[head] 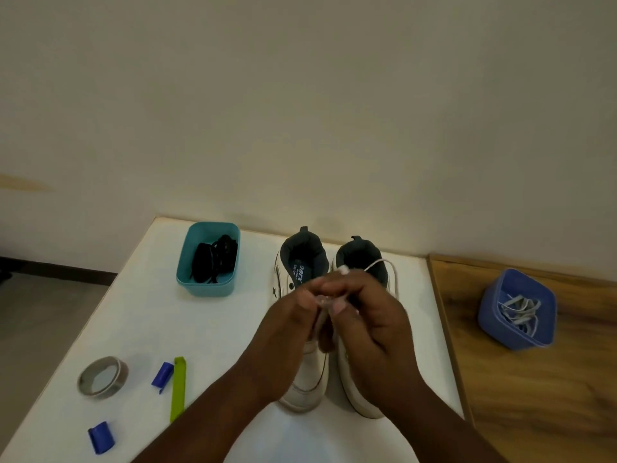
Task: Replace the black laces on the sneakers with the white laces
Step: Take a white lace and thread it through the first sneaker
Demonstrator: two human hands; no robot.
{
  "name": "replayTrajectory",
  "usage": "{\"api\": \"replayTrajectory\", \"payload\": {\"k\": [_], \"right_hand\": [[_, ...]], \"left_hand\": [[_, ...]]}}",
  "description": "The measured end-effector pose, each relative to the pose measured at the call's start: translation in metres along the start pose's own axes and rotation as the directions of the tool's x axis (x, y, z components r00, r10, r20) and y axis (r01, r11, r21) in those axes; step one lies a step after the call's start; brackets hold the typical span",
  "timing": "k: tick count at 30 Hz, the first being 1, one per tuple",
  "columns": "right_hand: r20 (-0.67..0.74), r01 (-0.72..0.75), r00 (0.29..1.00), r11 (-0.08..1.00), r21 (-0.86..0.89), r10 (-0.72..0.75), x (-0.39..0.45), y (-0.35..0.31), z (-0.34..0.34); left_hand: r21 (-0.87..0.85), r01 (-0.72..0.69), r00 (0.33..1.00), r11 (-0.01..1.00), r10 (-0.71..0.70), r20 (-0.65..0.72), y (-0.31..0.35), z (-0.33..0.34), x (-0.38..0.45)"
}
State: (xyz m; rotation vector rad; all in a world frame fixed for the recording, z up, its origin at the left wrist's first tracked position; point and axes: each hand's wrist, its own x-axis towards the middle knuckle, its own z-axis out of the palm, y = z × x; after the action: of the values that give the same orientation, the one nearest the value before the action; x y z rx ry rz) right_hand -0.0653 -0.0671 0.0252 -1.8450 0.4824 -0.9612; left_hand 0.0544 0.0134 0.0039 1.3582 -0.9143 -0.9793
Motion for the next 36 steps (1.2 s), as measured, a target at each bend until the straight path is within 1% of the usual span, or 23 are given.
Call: {"api": "replayTrajectory", "payload": {"k": [1,3,5,7,9,10,12,13,14,15,16,17,19,21,23,24,26,28,31,32,34,35,36], "right_hand": [[-0.063,-0.072,0.995,0.994,0.081,0.077,0.001,-0.003,0.001],[-0.226,-0.137,0.958,0.976,0.168,0.174,0.008,-0.008,-0.002],[-0.395,-0.144,0.892,0.967,0.211,0.219,0.016,-0.007,-0.01],[-0.525,-0.102,0.819,0.958,0.267,0.233,0.022,-0.005,-0.019],[-0.592,-0.033,0.782,0.961,0.274,0.196,0.023,-0.003,-0.023],[-0.584,-0.01,0.793,0.962,0.272,0.173,0.023,-0.003,-0.024],[-0.464,-0.029,0.87,0.955,0.295,0.17,0.02,-0.008,-0.02],[-0.361,-0.072,0.913,0.945,0.318,0.191,0.018,-0.011,-0.016],[-0.241,-0.124,0.946,0.931,0.343,0.215,0.015,-0.014,-0.011],[-0.119,-0.173,0.967,0.921,0.35,0.227,0.012,-0.016,-0.007],[-0.005,-0.21,0.974,0.918,0.335,0.225,0.008,-0.015,-0.005],[0.1,-0.24,0.97,0.921,0.308,0.22,0.005,-0.014,-0.004],[0.296,-0.288,0.932,0.925,0.246,0.211,0.002,-0.009,-0.004],[0.488,-0.321,0.845,0.938,0.131,0.22,-0.001,-0.005,-0.005],[0.605,-0.324,0.75,0.946,-0.013,0.266,-0.003,-0.003,-0.006],[0.627,-0.321,0.725,0.945,-0.06,0.286,-0.004,-0.002,-0.006],[0.63,-0.325,0.709,0.94,-0.105,0.316,-0.006,0.002,-0.007],[0.586,-0.348,0.73,0.93,-0.123,0.351,-0.007,0.007,-0.005],[0.407,-0.481,0.79,0.875,-0.052,0.459,-0.002,0.008,0.001],[0.314,-0.554,0.784,0.832,-0.032,0.535,0.001,0.006,0.002],[0.147,-0.701,0.705,0.713,-0.008,0.694,0.007,0.005,0.0],[0.125,-0.753,0.657,0.656,0.052,0.744,0.009,0.006,-0.001],[0.143,-0.776,0.631,0.614,0.145,0.763,0.01,0.006,-0.002]], "left_hand": [[0.117,-0.065,0.997,0.991,0.061,0.037,0.001,0.002,0.0],[0.379,-0.188,0.982,0.906,0.169,0.081,-0.003,0.0,0.002],[0.59,-0.239,0.97,0.771,0.164,0.178,-0.006,-0.002,0.002],[0.689,-0.315,0.941,0.653,0.123,0.314,-0.011,-0.002,-0.001],[0.703,-0.393,0.903,0.592,0.106,0.416,-0.015,0.001,-0.006],[0.689,-0.406,0.894,0.6,0.105,0.435,-0.016,0.003,-0.009],[0.623,-0.362,0.914,0.694,0.134,0.382,-0.013,0.005,-0.009],[0.56,-0.304,0.943,0.771,0.158,0.295,-0.013,0.005,-0.009],[0.468,-0.225,0.972,0.855,0.167,0.164,-0.014,0.004,-0.007],[0.347,-0.138,0.99,0.928,0.128,0.052,-0.013,0.003,-0.004],[0.221,-0.07,0.997,0.973,0.075,-0.017,-0.013,0.002,-0.002],[0.125,-0.024,0.999,0.992,0.03,-0.044,-0.013,0.001,-0.001],[0.049,0.003,0.998,0.999,0.0,-0.058,-0.005,0.001,0.001],[0.0,0.041,0.994,0.999,-0.041,-0.097,0.005,0.0,0.004],[-0.086,0.072,0.992,0.994,-0.081,-0.1,0.011,-0.004,0.007],[-0.138,0.092,0.99,0.986,-0.106,-0.097,0.013,-0.005,0.008],[-0.18,0.12,0.982,0.976,-0.143,-0.125,0.016,-0.007,0.009],[-0.133,0.07,0.98,0.989,-0.094,-0.177,0.016,-0.004,0.009],[0.042,-0.061,0.959,0.997,0.07,-0.275,0.012,-0.003,0.01],[0.057,-0.084,0.95,0.995,0.097,-0.296,0.011,-0.004,0.011],[0.037,-0.097,0.95,0.995,0.104,-0.296,0.011,-0.005,0.01],[0.017,-0.082,0.96,0.996,0.084,-0.269,0.012,-0.005,0.009],[-0.001,-0.054,0.974,0.999,0.053,-0.219,0.012,-0.003,0.008]]}}
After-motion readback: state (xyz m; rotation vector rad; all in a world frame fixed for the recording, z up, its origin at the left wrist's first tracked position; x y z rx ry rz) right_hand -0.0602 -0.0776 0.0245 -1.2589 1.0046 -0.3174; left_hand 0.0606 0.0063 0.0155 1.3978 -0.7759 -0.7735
